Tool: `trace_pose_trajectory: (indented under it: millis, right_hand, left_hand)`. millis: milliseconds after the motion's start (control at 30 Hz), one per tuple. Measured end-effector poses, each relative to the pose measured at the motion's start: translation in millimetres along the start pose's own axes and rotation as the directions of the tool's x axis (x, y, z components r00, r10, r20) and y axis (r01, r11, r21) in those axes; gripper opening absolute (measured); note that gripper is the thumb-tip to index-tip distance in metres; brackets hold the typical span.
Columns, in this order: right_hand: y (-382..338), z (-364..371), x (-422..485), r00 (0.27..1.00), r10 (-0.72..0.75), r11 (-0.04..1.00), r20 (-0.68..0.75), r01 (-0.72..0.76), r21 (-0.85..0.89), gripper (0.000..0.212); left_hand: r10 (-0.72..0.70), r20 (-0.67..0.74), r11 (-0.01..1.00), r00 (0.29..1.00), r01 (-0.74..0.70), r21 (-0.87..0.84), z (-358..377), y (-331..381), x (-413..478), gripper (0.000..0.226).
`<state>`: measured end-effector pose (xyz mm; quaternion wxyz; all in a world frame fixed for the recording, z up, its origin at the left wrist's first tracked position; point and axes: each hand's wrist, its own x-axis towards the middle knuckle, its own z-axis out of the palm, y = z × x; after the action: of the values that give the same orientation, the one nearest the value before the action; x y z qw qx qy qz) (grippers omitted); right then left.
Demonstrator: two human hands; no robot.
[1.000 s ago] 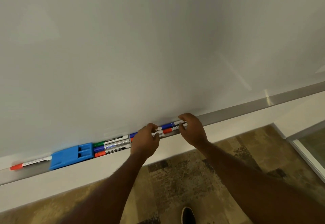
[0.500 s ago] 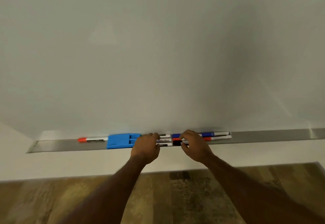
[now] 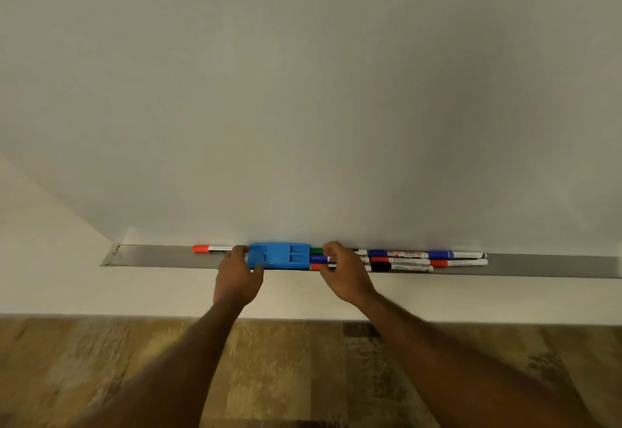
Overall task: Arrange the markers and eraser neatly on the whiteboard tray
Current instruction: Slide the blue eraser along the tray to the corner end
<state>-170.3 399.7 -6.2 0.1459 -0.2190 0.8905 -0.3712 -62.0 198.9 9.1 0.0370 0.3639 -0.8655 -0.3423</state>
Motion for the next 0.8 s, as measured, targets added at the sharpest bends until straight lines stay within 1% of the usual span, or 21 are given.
trace_pose_trajectory:
  millis: [167, 367, 567, 700, 800]
  right_hand:
    - [-8, 28, 2, 0.997, 0.057, 0.997, 0.057, -0.054, -0.048, 0.052]
    - [-10, 43, 7, 0.993, 0.093, 0.994, 0.076, -0.089, -0.057, 0.057]
    - [-7, 46, 8, 0.993, 0.104, 0.995, 0.061, -0.104, -0.014, 0.059]
    - [-11, 39, 5, 0.994, 0.097, 0.995, 0.044, -0.098, 0.019, 0.055]
    - [-12, 33, 3, 0.996, 0.082, 0.994, 0.015, -0.083, 0.075, 0.051]
  left_hand:
    - [-0.015, 0.039, 1.0, 0.999, 0.015, -0.002, 4, -7, 4, 0.053]
    - [-0.033, 0.078, 0.999, 0.996, 0.034, -0.016, 8, -6, 7, 0.051]
    - [-0.036, 0.072, 0.998, 0.997, 0.04, -0.053, 8, -4, 7, 0.048]
    - [-0.047, 0.046, 0.989, 0.998, 0.053, -0.136, 6, -4, 8, 0.046]
    - [-0.071, 0.006, 0.969, 0.997, 0.07, -0.238, 5, -1, 7, 0.043]
